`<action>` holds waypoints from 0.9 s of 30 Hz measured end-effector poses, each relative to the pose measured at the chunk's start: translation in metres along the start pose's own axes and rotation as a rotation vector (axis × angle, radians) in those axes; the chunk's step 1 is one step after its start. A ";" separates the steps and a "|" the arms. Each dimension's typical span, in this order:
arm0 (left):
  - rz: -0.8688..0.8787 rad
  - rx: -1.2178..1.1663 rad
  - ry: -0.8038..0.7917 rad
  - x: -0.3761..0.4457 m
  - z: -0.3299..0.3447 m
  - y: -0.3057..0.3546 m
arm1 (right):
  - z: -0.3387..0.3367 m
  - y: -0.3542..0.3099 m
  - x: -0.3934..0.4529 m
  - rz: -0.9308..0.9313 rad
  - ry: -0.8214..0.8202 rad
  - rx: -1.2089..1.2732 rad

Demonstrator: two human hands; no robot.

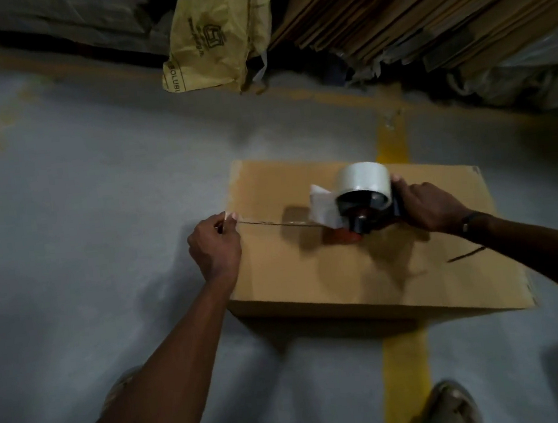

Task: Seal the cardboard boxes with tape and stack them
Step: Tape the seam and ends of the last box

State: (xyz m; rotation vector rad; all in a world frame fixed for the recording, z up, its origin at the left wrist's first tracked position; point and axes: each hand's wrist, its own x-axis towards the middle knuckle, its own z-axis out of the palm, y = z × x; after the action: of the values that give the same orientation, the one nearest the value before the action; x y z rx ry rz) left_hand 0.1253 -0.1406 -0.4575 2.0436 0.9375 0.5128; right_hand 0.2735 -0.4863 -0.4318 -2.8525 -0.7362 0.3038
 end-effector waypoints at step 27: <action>0.993 0.667 -0.654 -0.087 0.095 0.023 | -0.001 0.020 -0.044 0.135 -0.035 0.246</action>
State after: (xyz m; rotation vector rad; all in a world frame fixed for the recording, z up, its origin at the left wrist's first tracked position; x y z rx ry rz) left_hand 0.1398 -0.2642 -0.4968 2.9410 -0.4265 -0.0460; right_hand 0.2452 -0.5254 -0.4287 -2.6724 -0.4748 0.4322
